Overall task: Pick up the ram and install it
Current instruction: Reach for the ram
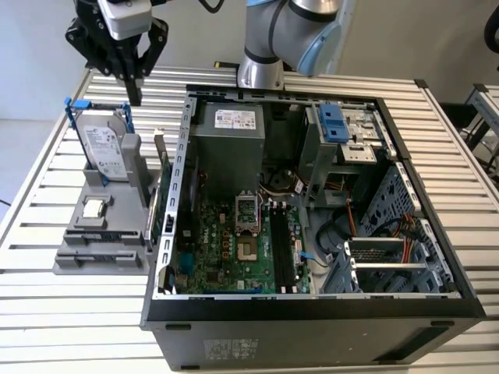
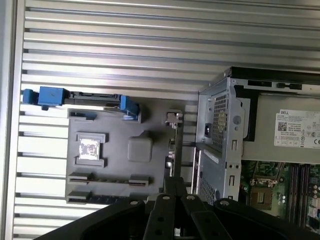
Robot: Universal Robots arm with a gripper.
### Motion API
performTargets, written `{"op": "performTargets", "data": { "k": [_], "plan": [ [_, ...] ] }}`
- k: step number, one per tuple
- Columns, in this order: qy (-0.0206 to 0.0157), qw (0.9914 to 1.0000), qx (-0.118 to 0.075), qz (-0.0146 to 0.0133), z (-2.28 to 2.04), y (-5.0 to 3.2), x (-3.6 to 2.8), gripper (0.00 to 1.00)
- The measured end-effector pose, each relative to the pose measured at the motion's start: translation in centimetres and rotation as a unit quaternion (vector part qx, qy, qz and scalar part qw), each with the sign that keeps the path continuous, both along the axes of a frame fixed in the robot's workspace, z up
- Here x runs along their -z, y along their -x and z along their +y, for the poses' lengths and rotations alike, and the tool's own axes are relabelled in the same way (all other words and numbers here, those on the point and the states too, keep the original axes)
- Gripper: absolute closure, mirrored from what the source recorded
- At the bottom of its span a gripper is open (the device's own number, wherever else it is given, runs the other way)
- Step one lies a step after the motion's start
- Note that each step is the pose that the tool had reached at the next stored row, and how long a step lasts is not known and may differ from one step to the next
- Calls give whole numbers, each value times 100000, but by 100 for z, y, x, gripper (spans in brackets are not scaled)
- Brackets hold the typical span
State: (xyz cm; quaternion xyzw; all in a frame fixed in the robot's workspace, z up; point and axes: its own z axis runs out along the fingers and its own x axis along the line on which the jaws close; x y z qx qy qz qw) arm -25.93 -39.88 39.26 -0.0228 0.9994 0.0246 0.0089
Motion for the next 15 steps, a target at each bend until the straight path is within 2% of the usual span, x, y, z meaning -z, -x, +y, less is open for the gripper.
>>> {"op": "performTargets", "data": {
  "k": [15],
  "plan": [
    [0,100000,0,2,0,216,1,100]
  ]
}}
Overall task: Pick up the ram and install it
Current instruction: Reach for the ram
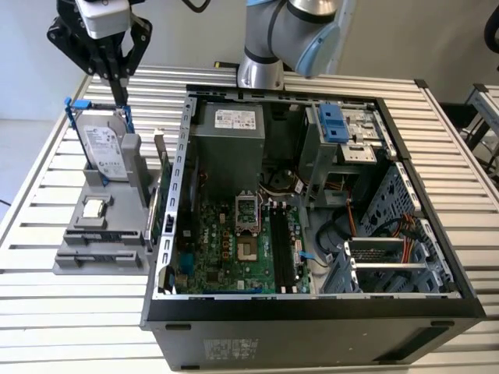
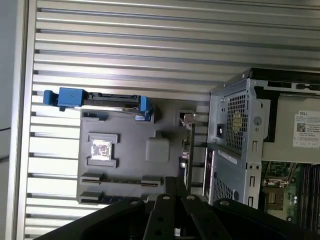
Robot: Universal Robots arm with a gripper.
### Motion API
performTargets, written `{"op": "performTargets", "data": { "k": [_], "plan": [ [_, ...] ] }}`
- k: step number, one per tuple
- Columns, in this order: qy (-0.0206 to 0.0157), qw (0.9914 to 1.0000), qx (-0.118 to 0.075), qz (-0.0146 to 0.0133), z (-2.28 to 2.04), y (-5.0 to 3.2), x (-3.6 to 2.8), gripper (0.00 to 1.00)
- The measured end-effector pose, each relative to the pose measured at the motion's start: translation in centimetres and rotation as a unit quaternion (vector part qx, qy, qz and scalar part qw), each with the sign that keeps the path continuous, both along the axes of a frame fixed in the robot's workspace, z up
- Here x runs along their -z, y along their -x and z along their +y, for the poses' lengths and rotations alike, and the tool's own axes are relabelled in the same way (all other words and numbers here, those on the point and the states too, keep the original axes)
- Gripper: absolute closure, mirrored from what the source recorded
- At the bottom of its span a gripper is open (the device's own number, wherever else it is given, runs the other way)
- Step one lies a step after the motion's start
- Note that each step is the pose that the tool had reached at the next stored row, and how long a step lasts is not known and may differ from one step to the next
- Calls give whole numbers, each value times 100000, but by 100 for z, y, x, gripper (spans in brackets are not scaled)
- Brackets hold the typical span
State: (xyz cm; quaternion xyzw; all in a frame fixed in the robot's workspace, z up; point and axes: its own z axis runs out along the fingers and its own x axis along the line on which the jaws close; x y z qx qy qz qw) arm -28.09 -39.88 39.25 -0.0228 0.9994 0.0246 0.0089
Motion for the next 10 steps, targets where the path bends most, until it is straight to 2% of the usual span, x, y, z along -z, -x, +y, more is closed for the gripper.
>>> {"op": "performTargets", "data": {
  "k": [10],
  "plan": [
    [-2,100000,2,-2,0,176,3,100]
  ]
}}
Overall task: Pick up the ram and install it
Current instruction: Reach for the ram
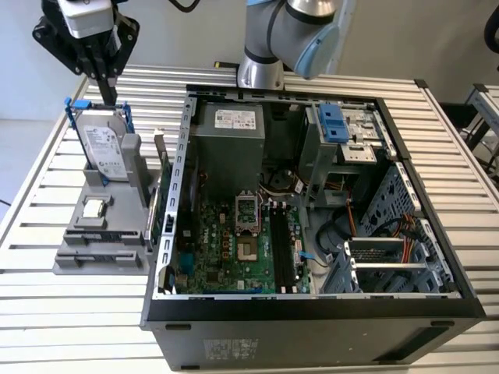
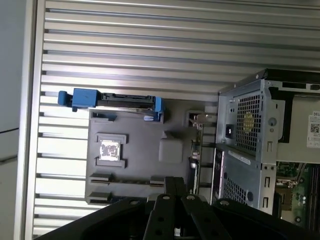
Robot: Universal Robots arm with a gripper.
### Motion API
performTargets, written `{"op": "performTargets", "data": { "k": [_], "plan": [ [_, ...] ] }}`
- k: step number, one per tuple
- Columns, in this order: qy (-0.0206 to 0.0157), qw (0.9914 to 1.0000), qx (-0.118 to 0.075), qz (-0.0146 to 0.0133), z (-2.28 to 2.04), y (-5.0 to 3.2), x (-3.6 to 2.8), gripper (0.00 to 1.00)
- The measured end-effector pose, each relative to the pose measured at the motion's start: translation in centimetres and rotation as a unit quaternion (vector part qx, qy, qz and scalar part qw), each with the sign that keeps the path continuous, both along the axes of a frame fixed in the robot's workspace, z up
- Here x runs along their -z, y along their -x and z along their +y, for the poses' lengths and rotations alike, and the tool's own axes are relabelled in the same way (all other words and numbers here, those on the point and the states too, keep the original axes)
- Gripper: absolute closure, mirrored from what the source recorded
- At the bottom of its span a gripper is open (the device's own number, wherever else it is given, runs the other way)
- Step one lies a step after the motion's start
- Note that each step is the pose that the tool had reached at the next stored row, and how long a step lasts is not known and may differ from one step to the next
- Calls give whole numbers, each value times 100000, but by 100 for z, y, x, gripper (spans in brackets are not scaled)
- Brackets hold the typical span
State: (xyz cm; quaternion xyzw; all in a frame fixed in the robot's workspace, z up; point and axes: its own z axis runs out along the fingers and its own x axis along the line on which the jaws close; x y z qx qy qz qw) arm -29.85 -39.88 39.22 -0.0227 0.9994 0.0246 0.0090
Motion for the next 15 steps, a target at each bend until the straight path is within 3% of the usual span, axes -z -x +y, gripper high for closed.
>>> {"op": "performTargets", "data": {
  "k": [11,15],
  "plan": [
    [3,99996,918,1,0,240,10,100],
    [2,99996,948,8,0,289,12,100]
  ]
}}
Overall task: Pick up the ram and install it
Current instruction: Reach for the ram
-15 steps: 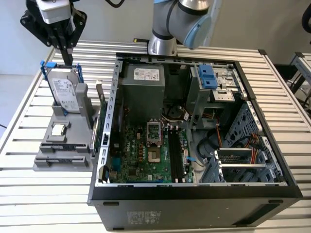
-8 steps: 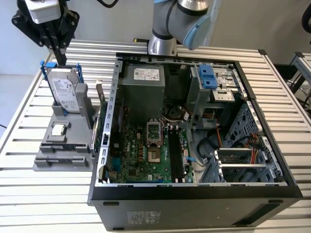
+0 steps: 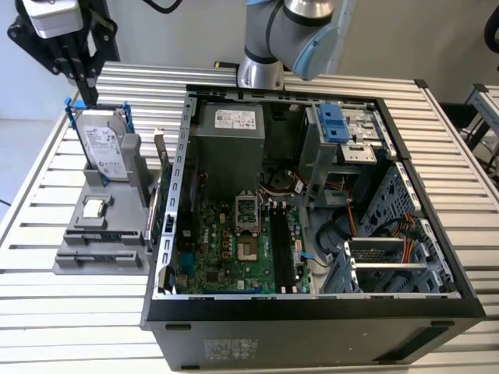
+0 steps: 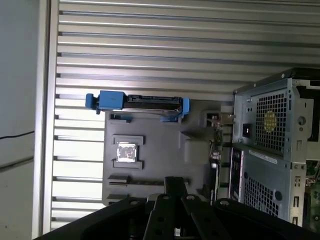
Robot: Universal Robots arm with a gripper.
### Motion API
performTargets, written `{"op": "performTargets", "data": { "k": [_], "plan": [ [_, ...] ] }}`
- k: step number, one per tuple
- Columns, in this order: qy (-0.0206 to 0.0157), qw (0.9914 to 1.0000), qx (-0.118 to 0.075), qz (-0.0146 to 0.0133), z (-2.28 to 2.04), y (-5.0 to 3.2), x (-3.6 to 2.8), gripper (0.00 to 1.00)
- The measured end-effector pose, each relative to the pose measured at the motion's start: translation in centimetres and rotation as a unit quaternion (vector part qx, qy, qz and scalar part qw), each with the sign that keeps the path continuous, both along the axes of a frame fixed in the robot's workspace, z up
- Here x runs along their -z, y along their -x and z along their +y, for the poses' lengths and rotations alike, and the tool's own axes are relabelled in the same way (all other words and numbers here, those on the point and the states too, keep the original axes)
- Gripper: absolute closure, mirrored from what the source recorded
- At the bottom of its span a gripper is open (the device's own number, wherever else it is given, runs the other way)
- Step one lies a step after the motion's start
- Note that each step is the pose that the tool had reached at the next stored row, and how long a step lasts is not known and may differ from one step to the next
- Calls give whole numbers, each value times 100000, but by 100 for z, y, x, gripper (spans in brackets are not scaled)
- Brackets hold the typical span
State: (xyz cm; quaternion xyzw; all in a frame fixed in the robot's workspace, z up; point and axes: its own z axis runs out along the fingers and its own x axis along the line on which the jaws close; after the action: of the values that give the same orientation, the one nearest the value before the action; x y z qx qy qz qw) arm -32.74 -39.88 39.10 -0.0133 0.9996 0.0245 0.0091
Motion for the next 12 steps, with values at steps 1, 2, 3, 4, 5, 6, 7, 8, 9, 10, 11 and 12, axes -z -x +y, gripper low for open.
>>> {"op": "performTargets", "data": {
  "k": [1,2,3,4,5,6,7,8,9,10,11,12],
  "plan": [
    [0,100000,1,1,0,12,0,100],
    [0,100000,3,0,0,24,1,100],
    [-1,100000,1,2,0,37,1,100],
    [1,100000,2,4,0,50,1,100],
    [1,100000,3,2,0,63,2,100],
    [-1,100000,1,4,0,76,2,100],
    [0,100000,3,4,0,89,2,100],
    [-2,100000,1,2,0,102,3,100],
    [0,100000,3,4,0,115,3,100],
    [3,100000,1,4,0,128,4,100],
    [-1,100000,3,3,0,141,4,100],
    [2,100000,1,4,0,155,4,100]
  ]
}}
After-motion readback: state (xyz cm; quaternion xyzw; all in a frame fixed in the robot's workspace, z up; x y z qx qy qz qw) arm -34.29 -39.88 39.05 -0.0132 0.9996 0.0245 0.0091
